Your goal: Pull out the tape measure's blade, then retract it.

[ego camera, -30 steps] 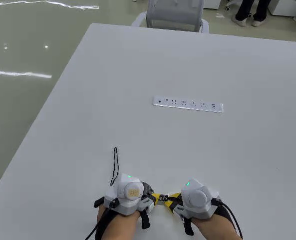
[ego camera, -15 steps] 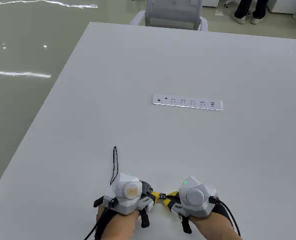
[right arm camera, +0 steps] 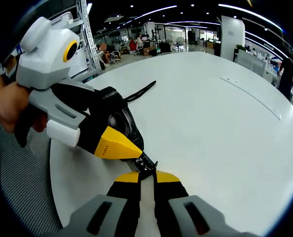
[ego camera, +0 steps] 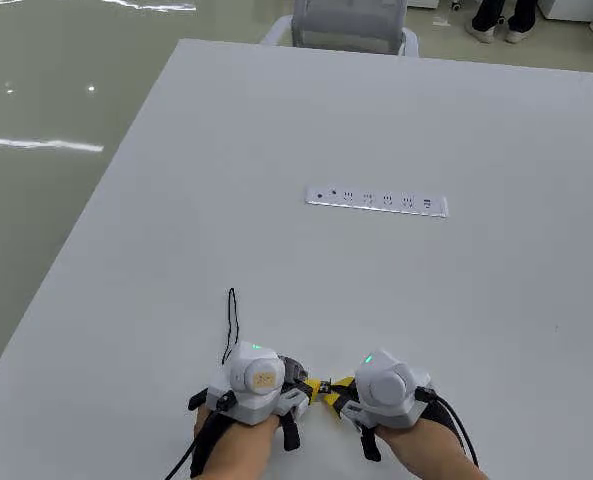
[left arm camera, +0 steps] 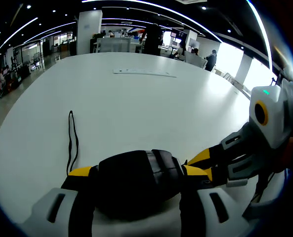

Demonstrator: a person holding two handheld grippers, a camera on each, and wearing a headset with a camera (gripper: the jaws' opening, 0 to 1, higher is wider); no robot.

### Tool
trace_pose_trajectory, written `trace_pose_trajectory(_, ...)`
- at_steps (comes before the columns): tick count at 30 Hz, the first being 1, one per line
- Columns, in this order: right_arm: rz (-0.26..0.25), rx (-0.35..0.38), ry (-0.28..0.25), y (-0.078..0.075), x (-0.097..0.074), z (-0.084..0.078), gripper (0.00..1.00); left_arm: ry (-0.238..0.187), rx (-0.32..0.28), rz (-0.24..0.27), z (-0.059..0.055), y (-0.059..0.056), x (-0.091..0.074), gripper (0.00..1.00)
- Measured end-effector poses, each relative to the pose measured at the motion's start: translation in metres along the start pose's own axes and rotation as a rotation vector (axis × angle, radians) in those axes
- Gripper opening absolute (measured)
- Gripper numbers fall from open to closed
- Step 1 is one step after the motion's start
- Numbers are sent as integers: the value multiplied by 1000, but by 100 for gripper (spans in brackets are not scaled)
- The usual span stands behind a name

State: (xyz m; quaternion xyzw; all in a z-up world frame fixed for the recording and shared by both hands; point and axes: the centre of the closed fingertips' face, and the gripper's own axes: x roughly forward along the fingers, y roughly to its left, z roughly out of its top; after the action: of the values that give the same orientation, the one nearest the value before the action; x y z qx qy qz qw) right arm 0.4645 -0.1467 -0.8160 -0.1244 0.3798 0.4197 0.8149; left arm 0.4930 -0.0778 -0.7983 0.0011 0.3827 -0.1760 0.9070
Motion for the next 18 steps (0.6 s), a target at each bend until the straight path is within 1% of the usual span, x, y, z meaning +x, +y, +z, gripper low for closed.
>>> trace_pose_trajectory(18, 11, -7, -15, 6, 6, 5, 8, 0, -17, -11, 0, 0, 0, 68)
